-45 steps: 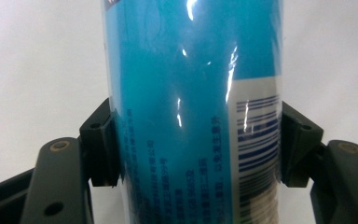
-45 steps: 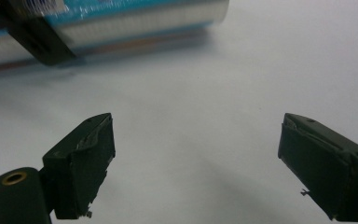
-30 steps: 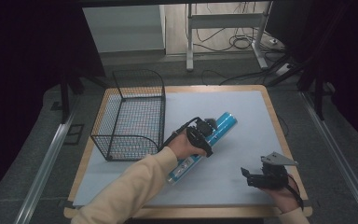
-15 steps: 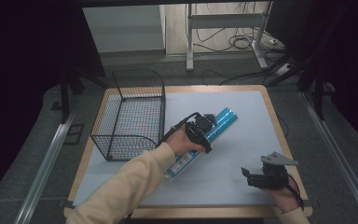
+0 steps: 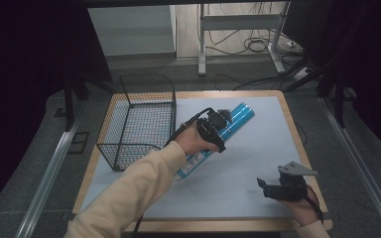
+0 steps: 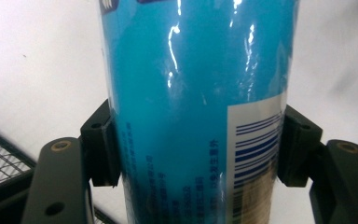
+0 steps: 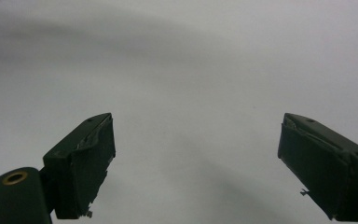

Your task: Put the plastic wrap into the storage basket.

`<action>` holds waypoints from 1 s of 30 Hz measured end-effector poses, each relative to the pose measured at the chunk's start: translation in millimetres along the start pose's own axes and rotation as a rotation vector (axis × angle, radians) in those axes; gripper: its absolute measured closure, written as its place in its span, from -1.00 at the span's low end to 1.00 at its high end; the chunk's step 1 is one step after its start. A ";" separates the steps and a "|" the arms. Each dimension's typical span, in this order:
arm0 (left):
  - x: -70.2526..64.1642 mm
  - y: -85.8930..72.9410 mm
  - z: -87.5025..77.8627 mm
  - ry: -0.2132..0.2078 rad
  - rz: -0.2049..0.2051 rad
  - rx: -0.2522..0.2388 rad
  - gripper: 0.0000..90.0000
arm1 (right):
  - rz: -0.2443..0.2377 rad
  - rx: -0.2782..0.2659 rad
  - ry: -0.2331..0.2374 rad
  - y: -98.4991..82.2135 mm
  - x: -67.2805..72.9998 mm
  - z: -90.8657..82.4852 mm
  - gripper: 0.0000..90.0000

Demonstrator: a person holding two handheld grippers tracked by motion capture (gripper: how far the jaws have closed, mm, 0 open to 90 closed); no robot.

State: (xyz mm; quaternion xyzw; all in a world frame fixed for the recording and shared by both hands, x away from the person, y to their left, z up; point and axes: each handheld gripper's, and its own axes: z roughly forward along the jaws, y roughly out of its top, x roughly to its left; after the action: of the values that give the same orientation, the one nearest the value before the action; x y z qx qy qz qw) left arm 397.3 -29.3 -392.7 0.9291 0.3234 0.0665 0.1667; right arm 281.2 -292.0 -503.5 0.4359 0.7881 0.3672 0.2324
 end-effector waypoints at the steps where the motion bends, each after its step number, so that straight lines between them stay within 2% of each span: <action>1: 0.8 1.0 -0.8 0.000 0.002 -0.001 -0.30 | -0.003 -0.001 0.000 -0.1 -0.2 0.2 -0.75; 18: 12.1 28.4 -16.2 0.037 0.022 -0.004 -0.30 | 0.000 0.005 -0.003 -1.4 -3.4 1.6 -0.75; 25: 19.0 36.1 -22.4 0.042 0.023 -0.026 -0.30 | 0.004 0.006 -0.006 -1.9 -5.1 1.3 -0.75; 30: 31.9 39.6 -27.3 0.062 0.010 -0.039 -0.30 | 0.008 0.008 -0.006 -2.0 -5.5 1.2 -0.75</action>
State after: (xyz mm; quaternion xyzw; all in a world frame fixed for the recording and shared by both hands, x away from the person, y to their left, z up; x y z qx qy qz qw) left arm 438.9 -31.3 -352.6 0.9248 0.3223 0.1025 0.1741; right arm 283.8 -297.0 -505.5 0.4413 0.7869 0.3638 0.2317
